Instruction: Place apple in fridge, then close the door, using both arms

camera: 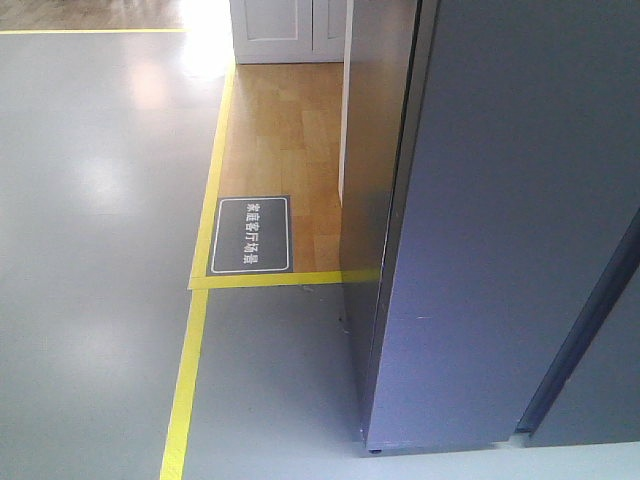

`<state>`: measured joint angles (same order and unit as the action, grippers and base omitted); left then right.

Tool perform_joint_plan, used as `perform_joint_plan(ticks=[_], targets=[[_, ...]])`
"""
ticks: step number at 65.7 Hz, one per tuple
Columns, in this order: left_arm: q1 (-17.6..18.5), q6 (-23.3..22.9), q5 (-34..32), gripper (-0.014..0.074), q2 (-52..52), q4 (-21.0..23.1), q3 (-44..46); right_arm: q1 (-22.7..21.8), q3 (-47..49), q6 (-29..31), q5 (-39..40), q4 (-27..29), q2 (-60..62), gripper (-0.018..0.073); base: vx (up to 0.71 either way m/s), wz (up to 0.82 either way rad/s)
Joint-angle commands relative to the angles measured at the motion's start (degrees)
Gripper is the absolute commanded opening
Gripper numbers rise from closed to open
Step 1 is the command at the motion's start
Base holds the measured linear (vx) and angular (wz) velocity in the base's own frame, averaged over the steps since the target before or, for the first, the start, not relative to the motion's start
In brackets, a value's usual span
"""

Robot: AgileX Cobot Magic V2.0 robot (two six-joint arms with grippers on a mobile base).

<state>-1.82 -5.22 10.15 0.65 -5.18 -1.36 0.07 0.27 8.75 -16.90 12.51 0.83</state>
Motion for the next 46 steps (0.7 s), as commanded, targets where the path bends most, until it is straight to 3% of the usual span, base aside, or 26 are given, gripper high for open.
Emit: perform_joint_plan(ticks=[1,46], targets=[[0.17,-0.65,-4.33,-0.0006,0.87,0.0,0.95,-0.03,-1.86,-3.06,8.44,0.88,0.53,-0.0003,0.0,0.0],[0.17,-0.65,-4.33,-0.0006,0.87,0.0,0.95,-0.07,-1.75,-2.9,8.79,-1.79,0.53,-0.0003,0.0,0.0]])
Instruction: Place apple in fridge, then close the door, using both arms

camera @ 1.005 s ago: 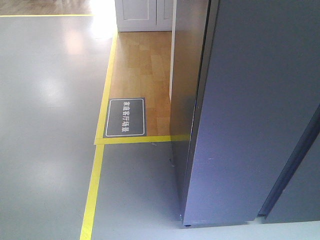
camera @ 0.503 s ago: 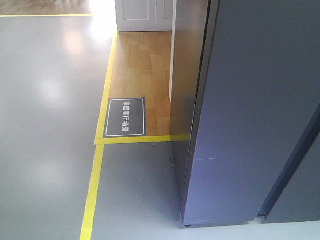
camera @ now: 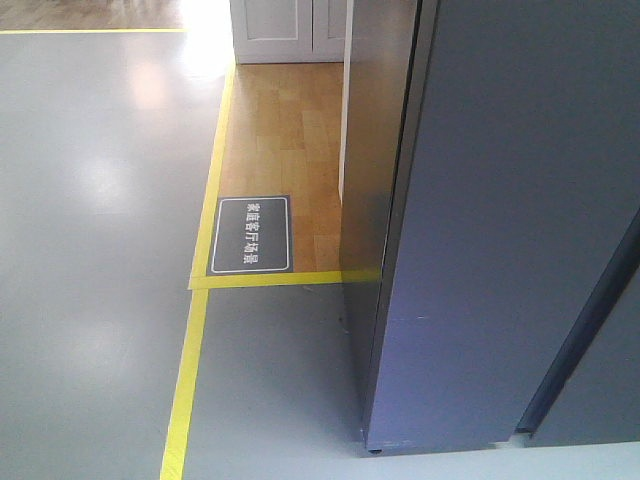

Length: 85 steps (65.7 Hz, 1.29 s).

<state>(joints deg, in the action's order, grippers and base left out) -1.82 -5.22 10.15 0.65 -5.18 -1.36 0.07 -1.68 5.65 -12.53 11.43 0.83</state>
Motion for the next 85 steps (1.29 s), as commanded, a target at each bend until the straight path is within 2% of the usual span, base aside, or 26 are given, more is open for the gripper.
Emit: perform_joint_plan(ticks=[1,14,31,85], targets=[[0.17,-0.65,-4.33,-0.0006,0.87,0.0,0.95,-0.07,0.2,0.21,4.5,-0.72,0.53,-0.0003,0.0,0.0],[0.17,-0.65,-4.33,-0.0006,0.87,0.0,0.95,-0.07,0.2,0.21,5.53,-2.65,0.53,-0.0003,0.0,0.0],[0.17,-0.65,-4.33,-0.0006,0.87,0.0,0.95,-0.07,0.2,0.21,11.84,-6.86,0.53,-0.0003,0.0,0.0],[0.17,-0.65,-4.33,-0.0006,0.87,0.0,0.95,-0.07,0.26,0.21,12.04,-6.65,0.53,-0.0003,0.0,0.0]])
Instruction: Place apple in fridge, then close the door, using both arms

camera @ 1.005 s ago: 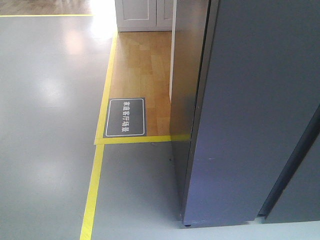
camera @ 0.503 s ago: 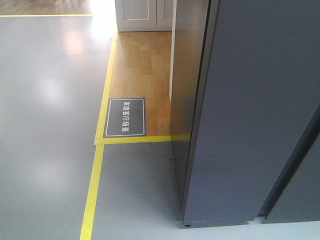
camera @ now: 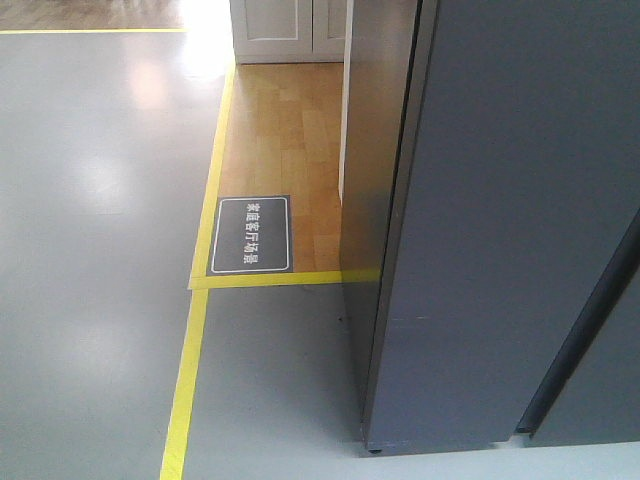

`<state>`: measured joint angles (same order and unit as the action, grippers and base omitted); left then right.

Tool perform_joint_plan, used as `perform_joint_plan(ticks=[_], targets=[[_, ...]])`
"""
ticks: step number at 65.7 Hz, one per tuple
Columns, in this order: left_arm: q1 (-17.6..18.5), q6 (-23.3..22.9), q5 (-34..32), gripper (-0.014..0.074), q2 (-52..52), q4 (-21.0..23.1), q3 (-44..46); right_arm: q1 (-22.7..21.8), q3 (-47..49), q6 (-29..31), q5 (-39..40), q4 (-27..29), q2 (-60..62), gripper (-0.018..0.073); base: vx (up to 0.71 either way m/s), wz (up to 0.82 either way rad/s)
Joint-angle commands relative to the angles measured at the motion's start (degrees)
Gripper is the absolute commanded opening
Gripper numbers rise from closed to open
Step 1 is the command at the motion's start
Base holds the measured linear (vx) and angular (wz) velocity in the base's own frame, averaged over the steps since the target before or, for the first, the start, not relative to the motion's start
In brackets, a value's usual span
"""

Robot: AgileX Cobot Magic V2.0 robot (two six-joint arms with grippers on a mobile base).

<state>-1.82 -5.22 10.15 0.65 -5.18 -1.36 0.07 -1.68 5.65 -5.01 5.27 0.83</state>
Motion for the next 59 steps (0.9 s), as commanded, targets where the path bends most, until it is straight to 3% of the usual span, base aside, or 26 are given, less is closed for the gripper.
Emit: perform_joint_plan(ticks=[1,59], targets=[[0.17,-0.65,-4.33,-0.0006,0.87,0.0,0.95,-0.07,0.26,0.21,4.51,-0.49,0.53,-0.0003,0.0,0.0],[0.17,-0.65,-4.33,-0.0006,0.87,0.0,0.95,-0.07,0.26,0.21,4.12,-0.45,0.53,-0.0003,0.0,0.0]])
